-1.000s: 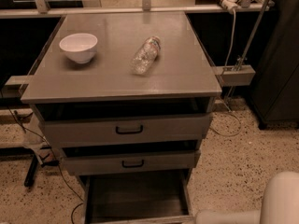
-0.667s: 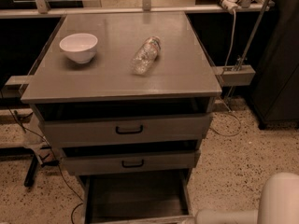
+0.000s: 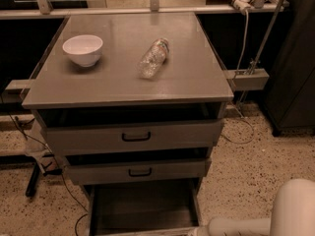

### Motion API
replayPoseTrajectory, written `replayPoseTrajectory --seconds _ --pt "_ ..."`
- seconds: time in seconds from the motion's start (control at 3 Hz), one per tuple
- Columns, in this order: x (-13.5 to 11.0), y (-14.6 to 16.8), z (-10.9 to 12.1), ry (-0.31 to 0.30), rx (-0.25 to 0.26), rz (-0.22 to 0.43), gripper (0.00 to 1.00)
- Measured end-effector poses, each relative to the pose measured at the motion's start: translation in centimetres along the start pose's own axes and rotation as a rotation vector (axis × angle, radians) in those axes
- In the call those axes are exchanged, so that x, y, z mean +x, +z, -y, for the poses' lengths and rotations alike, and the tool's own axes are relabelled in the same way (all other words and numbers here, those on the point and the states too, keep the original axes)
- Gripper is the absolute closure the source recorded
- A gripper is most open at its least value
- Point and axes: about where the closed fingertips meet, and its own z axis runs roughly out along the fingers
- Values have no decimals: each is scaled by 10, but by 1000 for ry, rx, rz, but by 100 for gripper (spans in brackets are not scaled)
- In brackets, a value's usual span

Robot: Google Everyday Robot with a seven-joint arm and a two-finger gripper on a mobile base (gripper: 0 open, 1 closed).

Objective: Close bottom drawer

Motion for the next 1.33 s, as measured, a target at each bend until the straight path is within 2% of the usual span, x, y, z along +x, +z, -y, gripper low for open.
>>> replayPoseTrajectory --seconds 0.33,0.67,1.0,1.33 --pt "-5 -4 -1 1 4 6 100" --pt "-12 -11 -6 -4 -14 6 94" --pt "-11 -11 -6 -4 -16 3 76" --pt "-11 -11 -6 -4 -16 3 51"
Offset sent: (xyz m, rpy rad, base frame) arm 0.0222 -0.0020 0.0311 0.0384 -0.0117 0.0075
